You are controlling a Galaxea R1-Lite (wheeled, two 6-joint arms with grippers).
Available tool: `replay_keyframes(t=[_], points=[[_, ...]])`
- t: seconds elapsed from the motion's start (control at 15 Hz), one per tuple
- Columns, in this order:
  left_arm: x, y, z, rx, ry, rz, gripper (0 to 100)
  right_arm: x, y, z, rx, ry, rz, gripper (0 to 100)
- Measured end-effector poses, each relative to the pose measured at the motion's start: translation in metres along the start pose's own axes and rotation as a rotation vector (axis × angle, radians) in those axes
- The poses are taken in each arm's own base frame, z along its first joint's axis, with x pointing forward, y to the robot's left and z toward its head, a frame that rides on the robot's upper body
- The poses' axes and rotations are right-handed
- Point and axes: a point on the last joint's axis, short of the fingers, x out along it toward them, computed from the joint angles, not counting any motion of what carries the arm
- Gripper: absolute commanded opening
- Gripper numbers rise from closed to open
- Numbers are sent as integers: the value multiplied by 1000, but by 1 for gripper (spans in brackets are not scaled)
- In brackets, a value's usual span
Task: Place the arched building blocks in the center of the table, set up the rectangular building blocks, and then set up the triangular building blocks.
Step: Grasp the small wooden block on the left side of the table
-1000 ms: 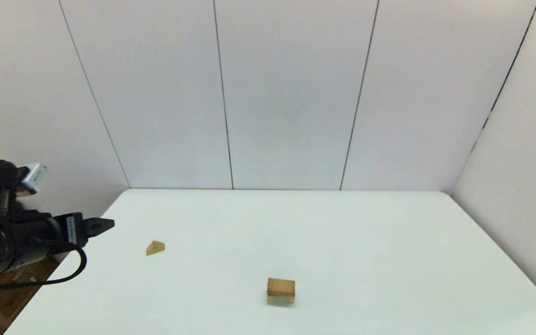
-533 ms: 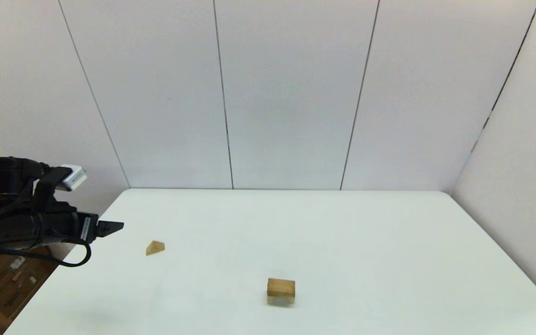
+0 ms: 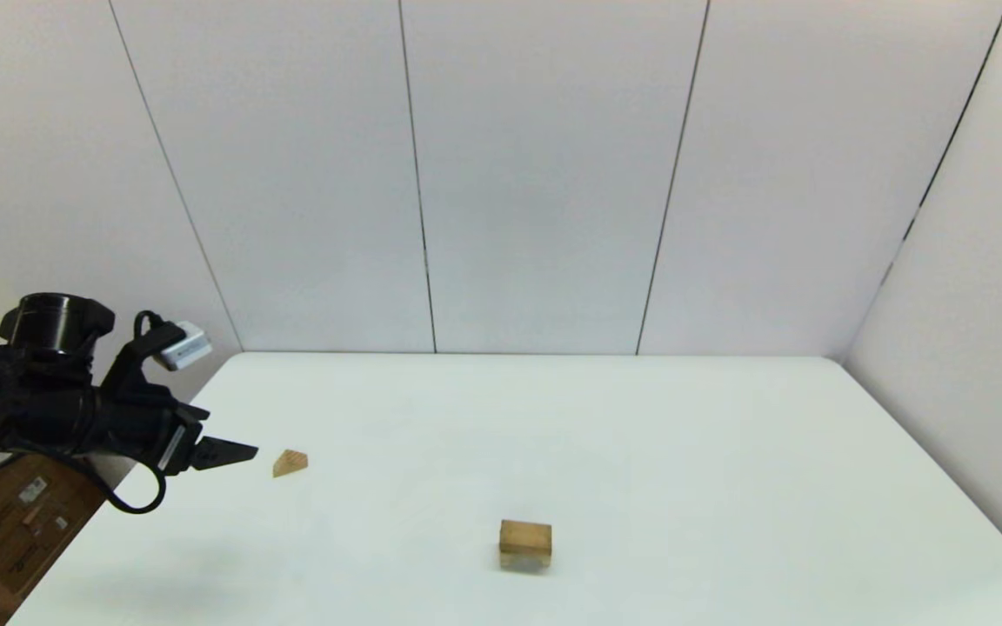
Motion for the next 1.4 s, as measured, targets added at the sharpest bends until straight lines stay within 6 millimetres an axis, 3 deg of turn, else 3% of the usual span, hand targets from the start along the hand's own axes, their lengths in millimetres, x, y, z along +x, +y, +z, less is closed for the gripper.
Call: replay_keyframes(t=[0.33,0.73,1.13,1.4], points=[[29,11,-5,161,41,-46,100,0,0,0,0,0,0,100],[56,20,-11,211,74,-88,100,0,0,0,0,0,0,100],[66,25,-11,232,88,-106,100,0,0,0,0,0,0,100],[68,35,1,233,85,-101,100,0,0,0,0,-1,0,100]])
